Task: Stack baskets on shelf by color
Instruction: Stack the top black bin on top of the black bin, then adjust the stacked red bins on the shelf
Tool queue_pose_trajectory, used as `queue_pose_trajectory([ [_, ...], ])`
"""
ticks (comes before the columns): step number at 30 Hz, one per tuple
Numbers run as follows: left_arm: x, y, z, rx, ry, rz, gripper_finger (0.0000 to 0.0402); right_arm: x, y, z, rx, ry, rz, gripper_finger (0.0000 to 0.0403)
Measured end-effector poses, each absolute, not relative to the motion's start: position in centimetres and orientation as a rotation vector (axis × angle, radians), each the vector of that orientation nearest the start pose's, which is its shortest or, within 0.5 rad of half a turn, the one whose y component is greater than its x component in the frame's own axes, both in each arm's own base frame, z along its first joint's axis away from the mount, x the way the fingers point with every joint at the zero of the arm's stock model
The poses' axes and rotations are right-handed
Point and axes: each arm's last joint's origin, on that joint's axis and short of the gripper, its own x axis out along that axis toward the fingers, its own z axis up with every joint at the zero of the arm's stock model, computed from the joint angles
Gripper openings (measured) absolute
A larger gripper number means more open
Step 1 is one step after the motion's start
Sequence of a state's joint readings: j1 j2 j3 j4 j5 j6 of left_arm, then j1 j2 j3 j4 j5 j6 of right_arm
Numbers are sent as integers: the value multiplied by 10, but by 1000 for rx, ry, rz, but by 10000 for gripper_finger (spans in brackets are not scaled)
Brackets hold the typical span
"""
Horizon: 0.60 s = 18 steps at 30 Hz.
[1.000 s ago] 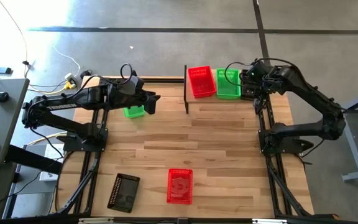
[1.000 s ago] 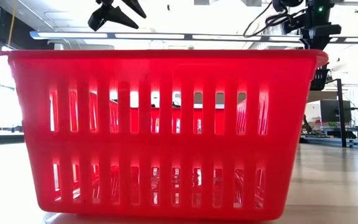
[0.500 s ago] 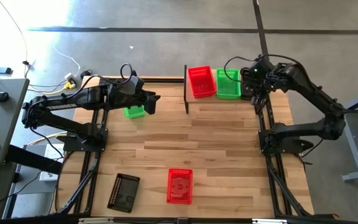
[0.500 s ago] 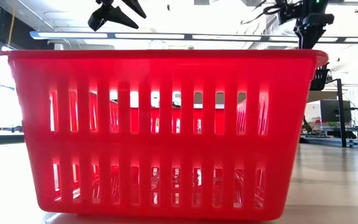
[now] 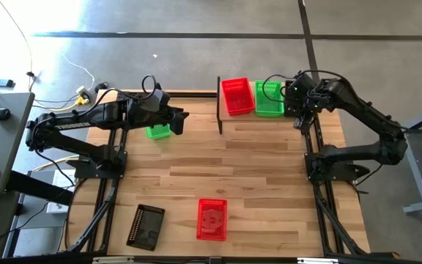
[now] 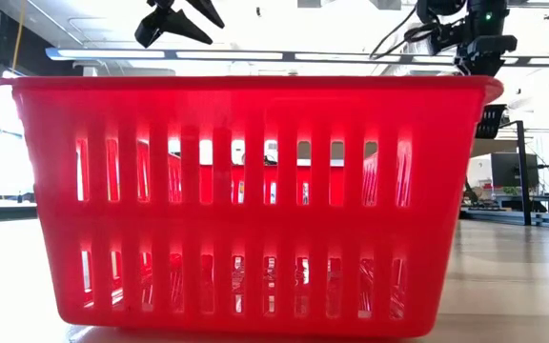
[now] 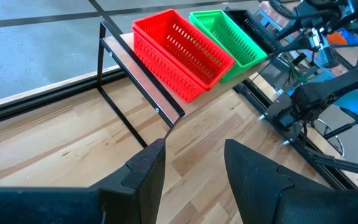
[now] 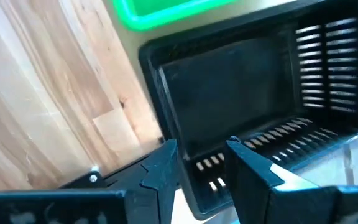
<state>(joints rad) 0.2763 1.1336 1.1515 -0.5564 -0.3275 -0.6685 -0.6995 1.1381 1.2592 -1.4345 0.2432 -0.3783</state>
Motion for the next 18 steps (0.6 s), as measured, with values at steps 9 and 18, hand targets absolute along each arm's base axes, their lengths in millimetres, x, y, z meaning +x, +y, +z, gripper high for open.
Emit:
queue_pose_trajectory([
  [9,222,73,358,-618,329,747,154,125,-112,366,29,1324,-557,118],
  [18,222,73,358,-600,344,745,154,139,-107,374,163,1110,-408,118],
])
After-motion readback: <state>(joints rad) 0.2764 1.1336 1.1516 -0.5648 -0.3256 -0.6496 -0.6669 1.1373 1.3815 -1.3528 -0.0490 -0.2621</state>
